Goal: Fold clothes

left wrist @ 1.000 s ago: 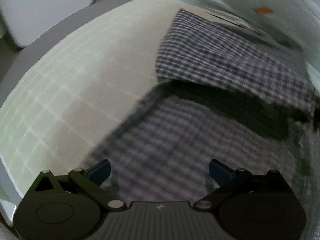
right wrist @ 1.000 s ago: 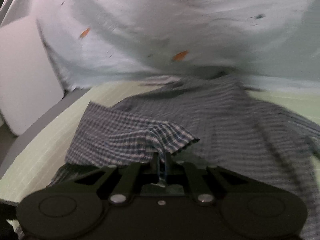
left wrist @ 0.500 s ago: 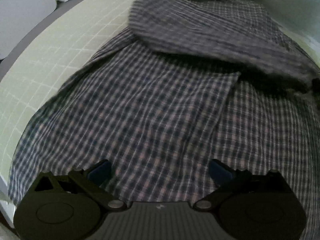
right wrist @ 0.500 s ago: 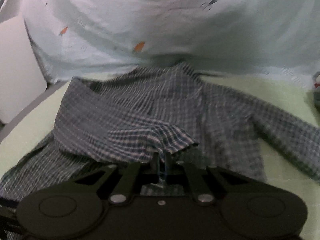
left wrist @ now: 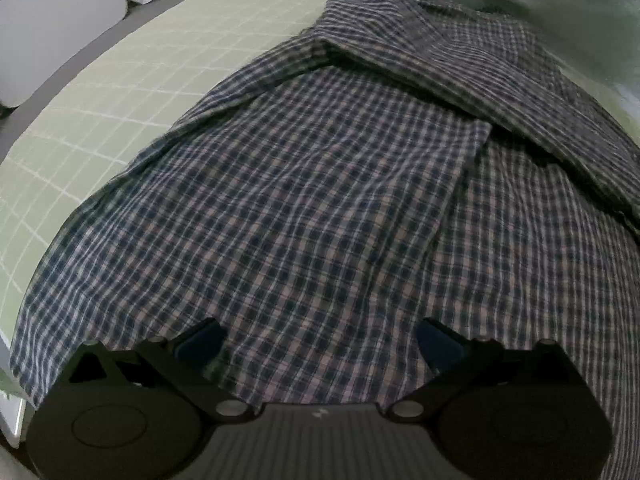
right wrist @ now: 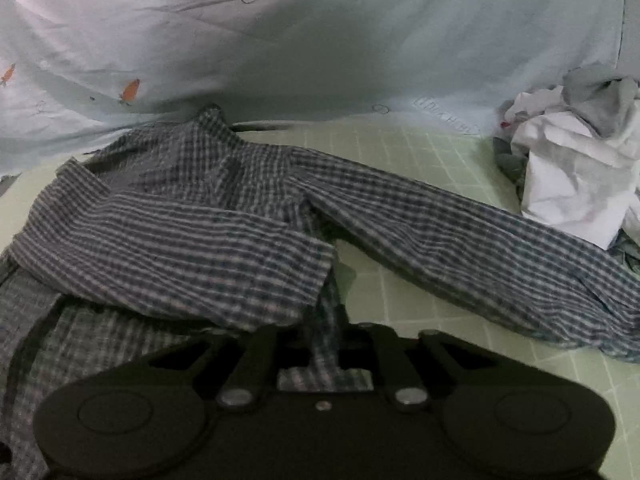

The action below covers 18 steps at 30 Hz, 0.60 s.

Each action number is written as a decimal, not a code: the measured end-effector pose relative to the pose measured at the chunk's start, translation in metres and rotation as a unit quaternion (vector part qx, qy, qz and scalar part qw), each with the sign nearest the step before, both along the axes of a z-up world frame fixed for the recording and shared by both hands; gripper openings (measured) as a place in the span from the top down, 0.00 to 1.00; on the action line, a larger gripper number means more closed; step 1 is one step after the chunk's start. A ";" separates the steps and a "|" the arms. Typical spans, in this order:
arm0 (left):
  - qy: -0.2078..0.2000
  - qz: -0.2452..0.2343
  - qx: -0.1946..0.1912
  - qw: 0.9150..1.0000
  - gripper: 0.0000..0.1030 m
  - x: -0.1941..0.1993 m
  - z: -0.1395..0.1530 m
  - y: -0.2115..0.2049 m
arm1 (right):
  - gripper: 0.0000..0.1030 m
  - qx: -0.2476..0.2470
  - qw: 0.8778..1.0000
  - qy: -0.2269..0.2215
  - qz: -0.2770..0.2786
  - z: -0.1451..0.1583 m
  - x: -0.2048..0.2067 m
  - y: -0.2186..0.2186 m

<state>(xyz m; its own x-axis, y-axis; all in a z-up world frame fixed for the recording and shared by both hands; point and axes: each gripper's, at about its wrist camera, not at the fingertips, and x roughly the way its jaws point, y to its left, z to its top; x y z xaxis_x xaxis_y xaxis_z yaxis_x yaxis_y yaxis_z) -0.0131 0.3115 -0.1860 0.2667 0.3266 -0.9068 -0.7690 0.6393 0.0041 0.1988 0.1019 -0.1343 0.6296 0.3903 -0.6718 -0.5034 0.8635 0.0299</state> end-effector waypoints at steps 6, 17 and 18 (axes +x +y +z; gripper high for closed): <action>-0.028 -0.032 0.005 0.999 0.00 -0.024 0.012 0.019 | 0.13 0.034 0.999 -0.031 0.010 0.020 -0.038 0.007; -0.077 -0.044 0.051 0.995 0.00 -0.104 0.049 0.138 | 0.00 0.063 0.997 -0.014 -0.044 0.009 -0.158 0.100; -0.080 -0.045 0.055 0.994 0.00 -0.112 0.051 0.150 | 0.00 0.067 0.997 -0.009 -0.042 0.007 -0.171 0.113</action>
